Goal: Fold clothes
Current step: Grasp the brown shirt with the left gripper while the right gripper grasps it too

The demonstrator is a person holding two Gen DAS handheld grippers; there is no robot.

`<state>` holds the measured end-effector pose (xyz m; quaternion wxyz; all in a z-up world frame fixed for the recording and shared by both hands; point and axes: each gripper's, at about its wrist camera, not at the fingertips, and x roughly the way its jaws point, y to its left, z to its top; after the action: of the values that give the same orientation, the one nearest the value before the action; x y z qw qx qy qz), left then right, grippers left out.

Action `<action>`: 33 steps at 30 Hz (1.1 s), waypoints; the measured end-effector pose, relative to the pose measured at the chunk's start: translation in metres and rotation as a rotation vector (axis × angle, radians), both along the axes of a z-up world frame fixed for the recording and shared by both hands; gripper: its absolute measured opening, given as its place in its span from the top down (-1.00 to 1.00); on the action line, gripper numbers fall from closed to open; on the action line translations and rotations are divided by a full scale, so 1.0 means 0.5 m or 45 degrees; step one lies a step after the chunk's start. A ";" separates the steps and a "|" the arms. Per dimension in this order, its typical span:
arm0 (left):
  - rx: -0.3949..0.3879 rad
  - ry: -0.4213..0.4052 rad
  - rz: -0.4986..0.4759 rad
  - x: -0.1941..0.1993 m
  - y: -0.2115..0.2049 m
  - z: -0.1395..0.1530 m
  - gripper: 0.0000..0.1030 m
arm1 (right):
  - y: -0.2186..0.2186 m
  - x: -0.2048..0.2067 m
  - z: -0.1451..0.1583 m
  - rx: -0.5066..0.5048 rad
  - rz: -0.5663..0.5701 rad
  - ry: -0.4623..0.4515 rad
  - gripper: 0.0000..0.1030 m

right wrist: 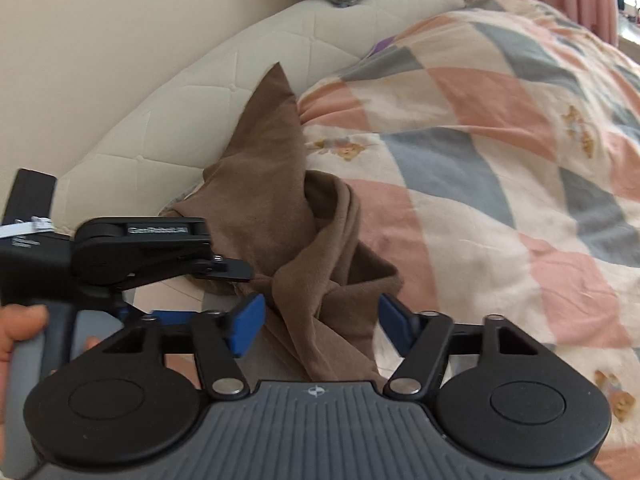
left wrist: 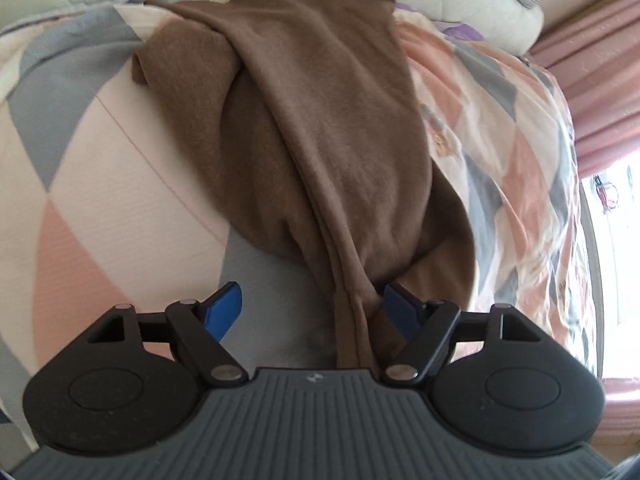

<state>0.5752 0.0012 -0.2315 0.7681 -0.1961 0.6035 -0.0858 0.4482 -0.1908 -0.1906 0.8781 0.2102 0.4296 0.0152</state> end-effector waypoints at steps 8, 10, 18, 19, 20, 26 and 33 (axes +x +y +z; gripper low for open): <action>-0.067 0.000 0.063 0.033 -0.014 -0.051 -0.37 | -0.019 0.074 -0.079 0.110 0.020 0.032 -0.26; -0.080 -0.011 0.035 0.036 -0.023 -0.053 0.28 | -0.028 0.085 -0.100 0.175 0.006 0.047 0.49; -0.137 -0.157 -0.045 -0.016 0.040 0.022 0.89 | -0.144 0.000 -0.058 0.359 -0.214 -0.049 0.89; -0.127 -0.187 -0.053 -0.027 0.057 0.043 0.89 | -0.166 -0.021 -0.046 0.385 -0.252 -0.064 0.90; -0.120 -0.215 -0.060 -0.038 0.073 0.064 0.89 | -0.186 -0.041 -0.032 0.409 -0.285 -0.086 0.90; -0.105 -0.358 -0.140 -0.125 0.159 0.205 0.90 | -0.250 -0.157 0.064 0.563 -0.382 -0.256 0.90; -0.133 -0.525 -0.169 -0.237 0.224 0.371 0.90 | -0.363 -0.346 0.241 0.519 -0.620 -0.617 0.90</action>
<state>0.4567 0.1130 -0.0463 0.8567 -0.1739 0.4399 -0.2056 0.2750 -0.3721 -0.0700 0.8722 0.4662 0.1359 -0.0594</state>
